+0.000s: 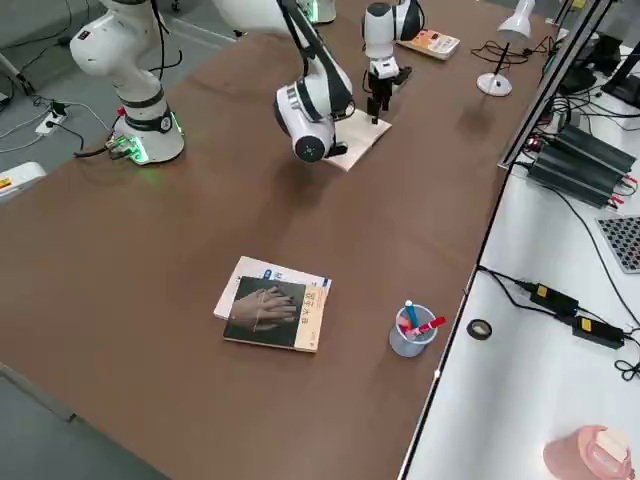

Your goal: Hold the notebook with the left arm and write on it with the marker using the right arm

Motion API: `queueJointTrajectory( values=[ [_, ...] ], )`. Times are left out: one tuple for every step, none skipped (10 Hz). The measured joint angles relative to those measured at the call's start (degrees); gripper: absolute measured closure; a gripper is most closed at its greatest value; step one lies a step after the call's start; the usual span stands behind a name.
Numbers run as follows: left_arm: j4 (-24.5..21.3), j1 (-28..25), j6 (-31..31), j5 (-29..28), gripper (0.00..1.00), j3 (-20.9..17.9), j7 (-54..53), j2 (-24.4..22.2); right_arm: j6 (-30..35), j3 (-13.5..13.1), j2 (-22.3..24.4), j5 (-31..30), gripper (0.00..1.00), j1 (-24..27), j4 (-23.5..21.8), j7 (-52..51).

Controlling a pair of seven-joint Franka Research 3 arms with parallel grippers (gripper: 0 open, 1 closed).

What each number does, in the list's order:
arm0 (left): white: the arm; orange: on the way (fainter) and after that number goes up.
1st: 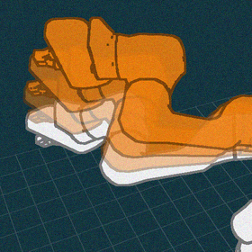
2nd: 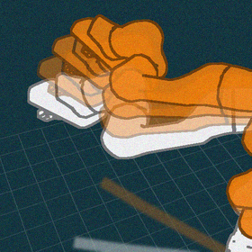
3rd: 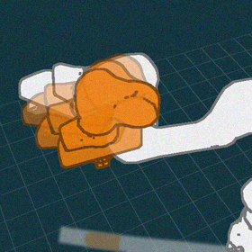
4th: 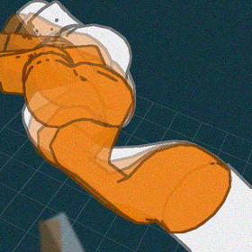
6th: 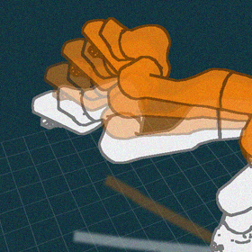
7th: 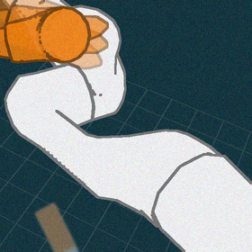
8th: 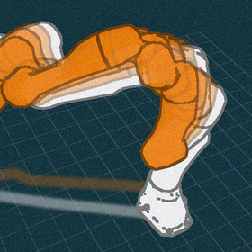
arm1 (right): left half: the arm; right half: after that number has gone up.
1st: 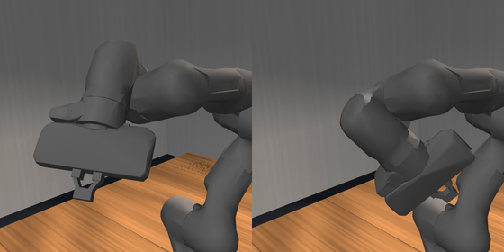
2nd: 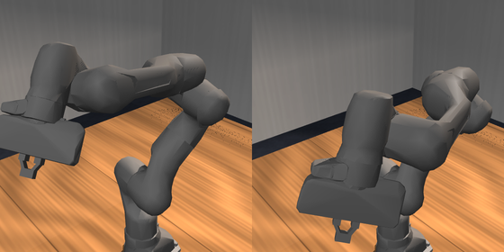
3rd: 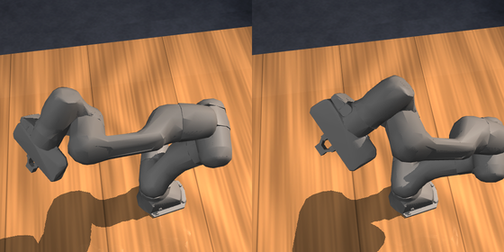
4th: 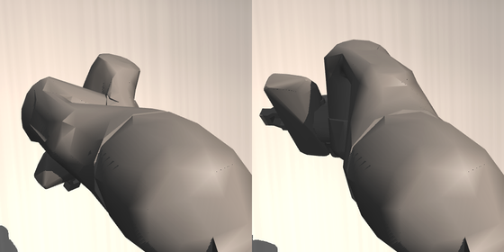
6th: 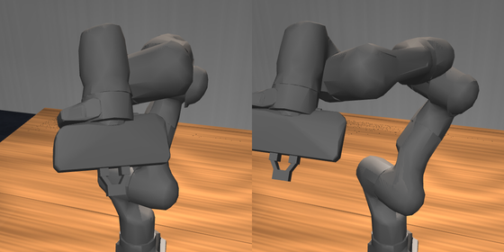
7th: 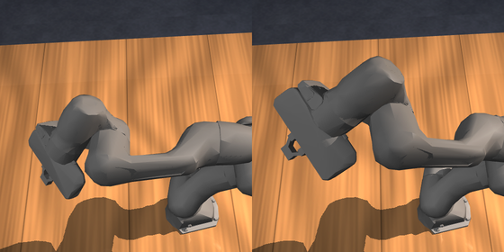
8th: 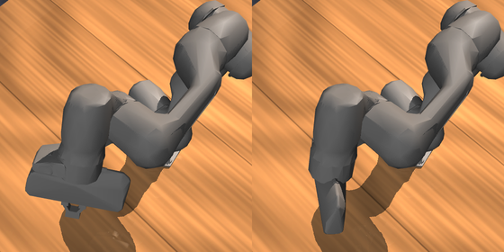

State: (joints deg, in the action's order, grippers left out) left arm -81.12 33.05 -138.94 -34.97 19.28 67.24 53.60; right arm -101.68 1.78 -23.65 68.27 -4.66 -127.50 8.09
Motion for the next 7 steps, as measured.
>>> queueJointTrajectory(
  values=[
    [0.0, 0.0, 0.0, 0.0, 0.00, 0.0, 0.0, 0.0, -0.1, 0.0, -0.2, 0.0, 0.82, 0.0, -0.6, -1.0],
    [0.0, 0.0, 0.0, 0.0, 0.00, 0.0, 0.0, 0.0, -0.1, 0.0, -0.5, 0.0, 0.82, 0.0, -1.1, -1.8],
    [0.0, 0.0, 0.0, 0.0, 0.00, 0.0, 0.0, 0.0, -0.1, 0.0, -0.7, 0.1, 0.82, 0.0, -1.6, -2.6],
    [0.0, 0.0, 0.0, 0.0, 0.00, 0.0, 0.0, 0.0, -0.2, 0.0, -0.9, 0.1, 0.82, 0.0, -2.0, -3.4],
    [0.0, 0.0, 0.0, 0.0, 0.00, 0.0, 0.0, 0.0, -0.2, 0.0, -1.1, 0.1, 0.82, 0.0, -2.4, -4.2],
    [0.0, 0.0, 0.0, 0.0, 0.00, 0.0, 0.0, 0.0, -0.3, -0.1, -1.1, 0.1, 0.82, 0.0, -2.8, -4.6],
    [0.0, 0.0, 0.0, 0.0, 0.00, 0.0, 0.0, 0.0, -0.3, -0.1, -1.2, 0.1, 0.82, 0.0, -3.0, -4.9]
  ],
)
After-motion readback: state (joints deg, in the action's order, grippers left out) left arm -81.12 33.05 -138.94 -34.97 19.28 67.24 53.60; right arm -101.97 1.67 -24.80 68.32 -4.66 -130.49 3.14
